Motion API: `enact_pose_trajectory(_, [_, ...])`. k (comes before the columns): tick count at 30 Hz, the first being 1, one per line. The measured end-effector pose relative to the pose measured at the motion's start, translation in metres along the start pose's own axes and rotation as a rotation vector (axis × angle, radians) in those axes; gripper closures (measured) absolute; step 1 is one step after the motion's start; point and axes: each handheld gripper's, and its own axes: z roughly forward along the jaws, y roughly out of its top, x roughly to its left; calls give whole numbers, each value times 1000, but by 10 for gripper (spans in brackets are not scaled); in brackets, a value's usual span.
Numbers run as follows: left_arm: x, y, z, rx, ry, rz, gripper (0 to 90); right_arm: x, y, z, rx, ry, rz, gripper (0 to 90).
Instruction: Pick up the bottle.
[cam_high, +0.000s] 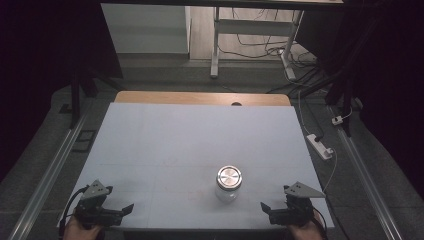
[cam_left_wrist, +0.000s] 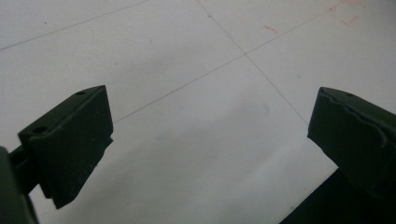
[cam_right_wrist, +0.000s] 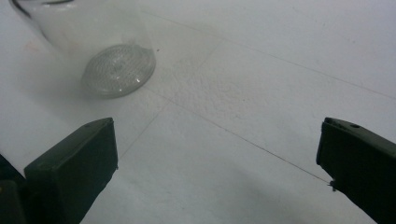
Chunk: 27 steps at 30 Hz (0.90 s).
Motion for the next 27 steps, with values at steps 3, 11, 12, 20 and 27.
enact_pose_trajectory(3, [-1,0,1,5,-3,9,13,-4,0,-1,-5,31,33,0])
enact_pose_trajectory(11, [-1,0,1,15,-17,15,20,-8,0,1,7,57,60,0])
enact_pose_trajectory(12, [-1,0,1,15,-17,15,20,-8,0,1,8,59,61,0])
enact_pose_trajectory(20, [-1,1,2,21,-25,22,24,-7,1,1,14,68,57,0])
enact_pose_trajectory(27, [-1,1,2,24,-30,23,26,-6,1,1,17,68,37,0])
